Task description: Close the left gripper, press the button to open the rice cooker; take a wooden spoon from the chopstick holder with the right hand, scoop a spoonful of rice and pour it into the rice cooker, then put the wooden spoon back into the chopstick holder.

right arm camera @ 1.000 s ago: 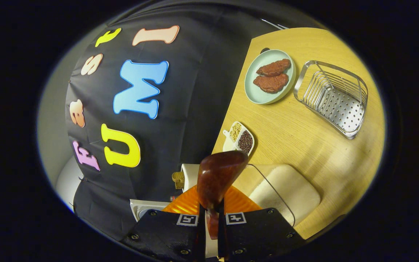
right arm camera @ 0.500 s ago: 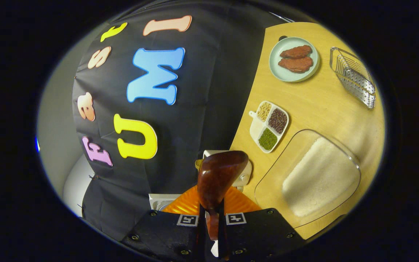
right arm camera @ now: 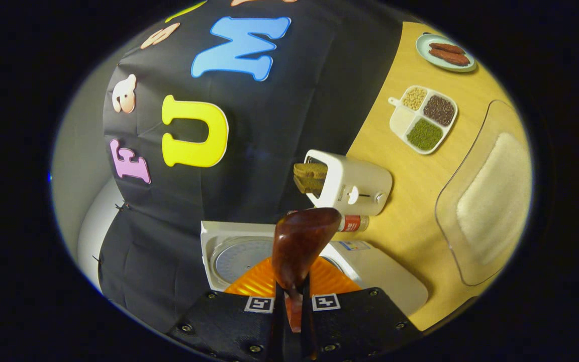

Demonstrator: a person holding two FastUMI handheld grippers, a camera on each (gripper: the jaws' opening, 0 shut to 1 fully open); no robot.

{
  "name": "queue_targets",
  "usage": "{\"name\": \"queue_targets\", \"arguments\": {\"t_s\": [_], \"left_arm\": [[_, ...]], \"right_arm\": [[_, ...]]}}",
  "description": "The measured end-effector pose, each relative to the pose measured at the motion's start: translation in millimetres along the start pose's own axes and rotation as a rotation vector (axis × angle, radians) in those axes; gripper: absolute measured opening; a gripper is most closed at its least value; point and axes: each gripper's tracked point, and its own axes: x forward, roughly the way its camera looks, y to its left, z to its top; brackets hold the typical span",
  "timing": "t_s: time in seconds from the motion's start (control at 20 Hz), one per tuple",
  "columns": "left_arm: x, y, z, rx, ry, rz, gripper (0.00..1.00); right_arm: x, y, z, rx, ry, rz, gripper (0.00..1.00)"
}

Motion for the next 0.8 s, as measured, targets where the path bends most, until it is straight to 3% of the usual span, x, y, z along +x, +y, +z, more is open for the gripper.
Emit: {"name": "queue_targets", "arguments": {"t_s": [0.25, 0.3, 0.45, 0.65, 0.8], "left_arm": [[-3.0, 5.3, -7.2, -0.027, 0.002, 0.027, 0.96], [-2.4, 6.8, -10.0, -0.033, 0.004, 0.036, 0.99], [-5.6, 15.1, -20.8, -0.033, 0.022, 0.059, 0.97], [-9.5, 29.8, -34.4, -0.04, 0.048, 0.111, 0.99], [-11.2, 28.8, -43.3, -0.048, 0.067, 0.126, 0.97]], "right_arm": [[41.9, 9.9, -51.7, -0.092, 0.083, -0.022, 0.13], [49.6, 7.7, -58.9, -0.098, 0.098, -0.026, 0.13], [62.6, 3.0, -67.3, -0.15, 0.105, -0.048, 0.13], [69.2, -0.5, -64.9, -0.3, 0.086, -0.091, 0.13], [73.8, 1.6, -57.6, -0.489, 0.033, -0.126, 0.13]]}}
